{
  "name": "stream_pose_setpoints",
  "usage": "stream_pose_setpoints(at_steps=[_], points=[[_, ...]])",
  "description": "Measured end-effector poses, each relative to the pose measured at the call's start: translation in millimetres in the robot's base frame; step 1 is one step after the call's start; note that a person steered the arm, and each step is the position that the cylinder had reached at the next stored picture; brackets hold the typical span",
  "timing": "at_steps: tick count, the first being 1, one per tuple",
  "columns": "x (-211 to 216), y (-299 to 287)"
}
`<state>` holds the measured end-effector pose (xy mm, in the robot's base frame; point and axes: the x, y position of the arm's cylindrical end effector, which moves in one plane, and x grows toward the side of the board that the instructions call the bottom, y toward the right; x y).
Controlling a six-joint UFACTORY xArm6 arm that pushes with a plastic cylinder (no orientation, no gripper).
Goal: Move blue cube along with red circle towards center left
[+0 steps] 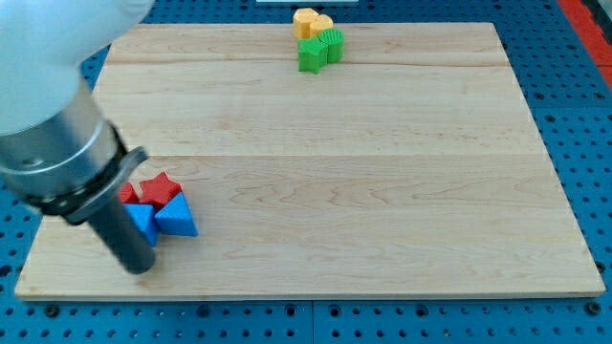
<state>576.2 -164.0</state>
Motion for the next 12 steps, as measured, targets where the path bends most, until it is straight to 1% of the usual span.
stream_pose_setpoints(at_steps=[1,3,4,6,7,8,9,12], points=[[-21.7,0.9],[-22.5,-47.4],[-22.5,-58.2],[-50.8,-69.5],[-51.5,-88.6],[-50.9,-94.4],[-61.1,-92.5],[-120.8,-92.5]])
